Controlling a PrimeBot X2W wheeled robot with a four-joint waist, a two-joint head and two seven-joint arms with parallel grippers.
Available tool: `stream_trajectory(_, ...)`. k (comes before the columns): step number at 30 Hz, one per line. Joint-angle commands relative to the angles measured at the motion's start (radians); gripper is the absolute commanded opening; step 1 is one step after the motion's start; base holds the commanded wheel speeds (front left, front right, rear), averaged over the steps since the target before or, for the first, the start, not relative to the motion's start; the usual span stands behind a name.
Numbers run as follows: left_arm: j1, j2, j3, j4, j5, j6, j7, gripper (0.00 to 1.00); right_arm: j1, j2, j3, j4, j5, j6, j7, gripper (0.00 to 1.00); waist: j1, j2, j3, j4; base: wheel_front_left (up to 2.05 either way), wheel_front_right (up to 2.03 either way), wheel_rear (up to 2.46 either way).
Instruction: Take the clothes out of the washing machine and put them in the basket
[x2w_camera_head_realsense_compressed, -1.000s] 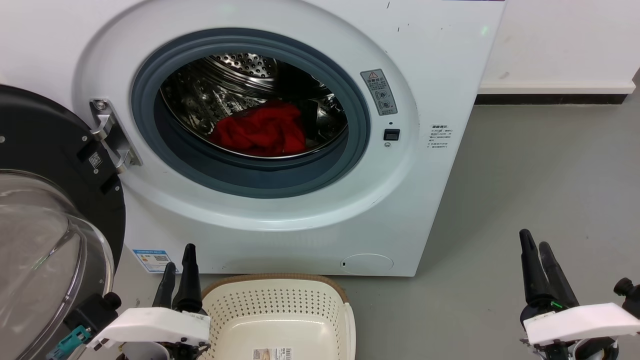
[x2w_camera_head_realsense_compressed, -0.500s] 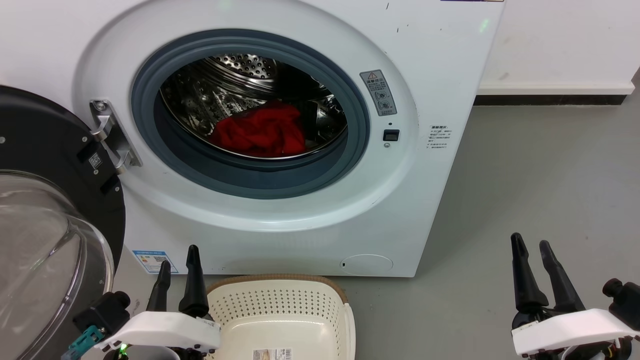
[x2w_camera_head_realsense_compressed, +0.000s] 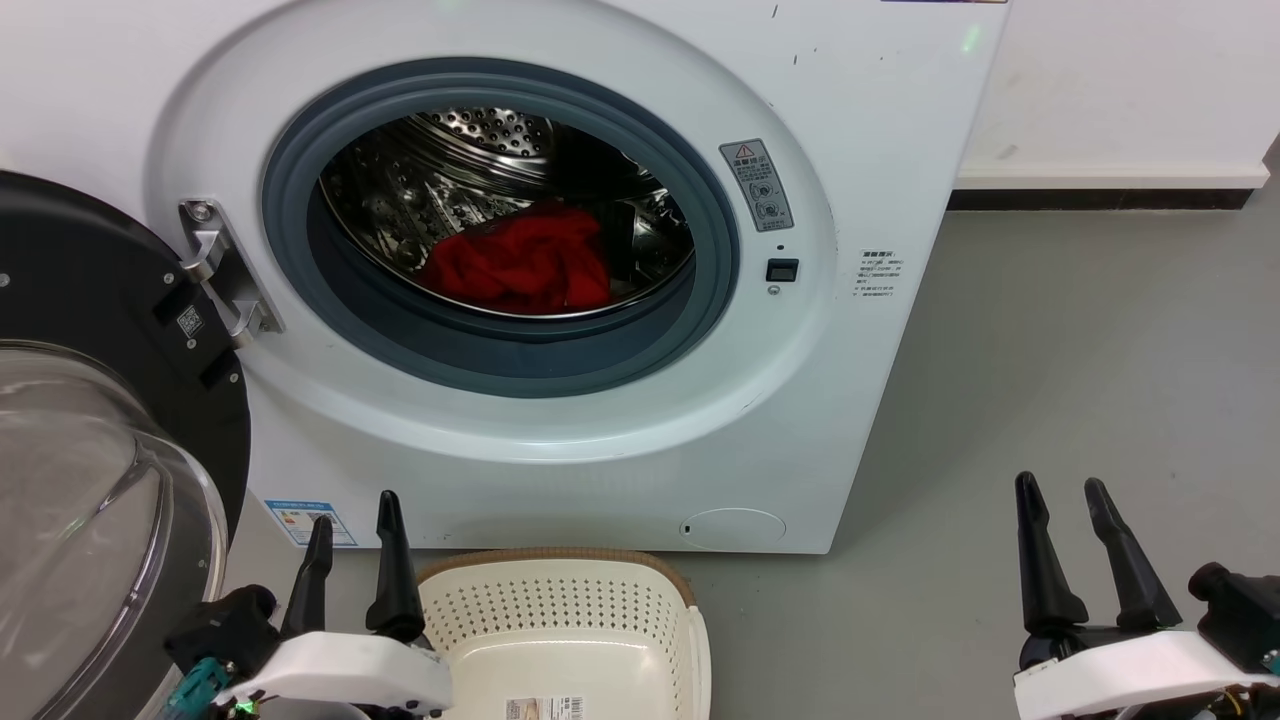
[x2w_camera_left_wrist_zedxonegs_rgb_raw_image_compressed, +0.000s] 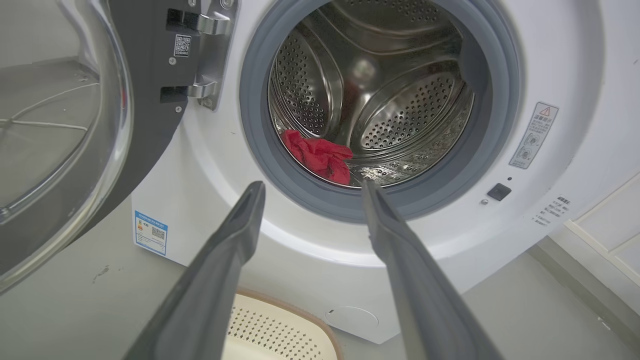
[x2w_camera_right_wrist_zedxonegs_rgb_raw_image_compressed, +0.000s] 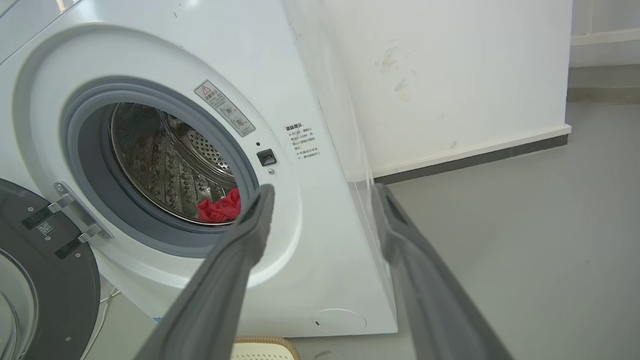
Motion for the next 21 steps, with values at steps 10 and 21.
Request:
stream_trajectory(10, 0.015, 0.003, -0.015, -0.023, 0.106, 0.021, -0.031, 1.00, 0.015, -0.004, 0.007, -0.031, -0.118, 0.000, -0.031, 1.00, 0.0000, 0.0000, 0.001, 0.000, 0.00, 0.00, 0.00)
stream_trajectory(21, 0.031, 0.003, -0.023, -0.030, 0.195, 0.039, -0.056, 1.00, 0.026, -0.004, 0.014, -0.054, -0.229, 0.000, -0.056, 1.00, 0.0000, 0.0000, 0.002, -0.002, 0.00, 0.00, 0.00)
